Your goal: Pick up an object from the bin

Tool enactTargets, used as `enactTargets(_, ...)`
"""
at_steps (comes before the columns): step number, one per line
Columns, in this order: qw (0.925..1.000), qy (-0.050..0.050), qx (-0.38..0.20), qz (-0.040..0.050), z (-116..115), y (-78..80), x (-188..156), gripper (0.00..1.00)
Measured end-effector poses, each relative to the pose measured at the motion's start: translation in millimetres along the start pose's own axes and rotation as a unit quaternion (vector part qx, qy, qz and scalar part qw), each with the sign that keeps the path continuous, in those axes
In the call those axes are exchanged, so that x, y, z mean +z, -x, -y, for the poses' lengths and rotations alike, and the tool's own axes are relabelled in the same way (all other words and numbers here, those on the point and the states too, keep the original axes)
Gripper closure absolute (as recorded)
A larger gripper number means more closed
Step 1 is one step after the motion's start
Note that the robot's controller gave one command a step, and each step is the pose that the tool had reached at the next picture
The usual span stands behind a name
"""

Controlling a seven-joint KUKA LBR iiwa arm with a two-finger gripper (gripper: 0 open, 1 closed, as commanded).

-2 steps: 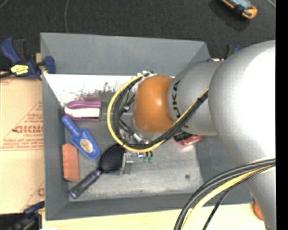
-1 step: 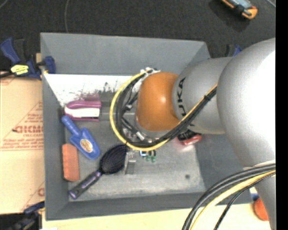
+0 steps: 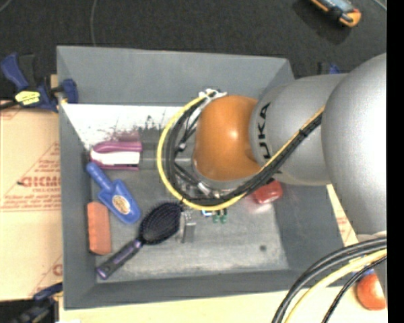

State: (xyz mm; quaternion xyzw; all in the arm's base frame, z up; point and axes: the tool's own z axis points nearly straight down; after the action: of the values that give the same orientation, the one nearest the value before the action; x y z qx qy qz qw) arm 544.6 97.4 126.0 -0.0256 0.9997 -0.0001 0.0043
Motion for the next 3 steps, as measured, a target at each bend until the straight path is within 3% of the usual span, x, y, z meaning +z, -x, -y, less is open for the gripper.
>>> enactTargets(1, 0.9999, 0.001, 0.016, 0.0011, -6.3, 4.5, 17.6, 0.00)
enactTargets(2, 0.9981, 0.000, 0.062, 0.0026, -17.3, -9.3, 39.8, 0.00)
enactTargets(3, 0.9997, 0.001, 0.024, 0.0024, -30.8, -6.1, 50.2, 0.00)
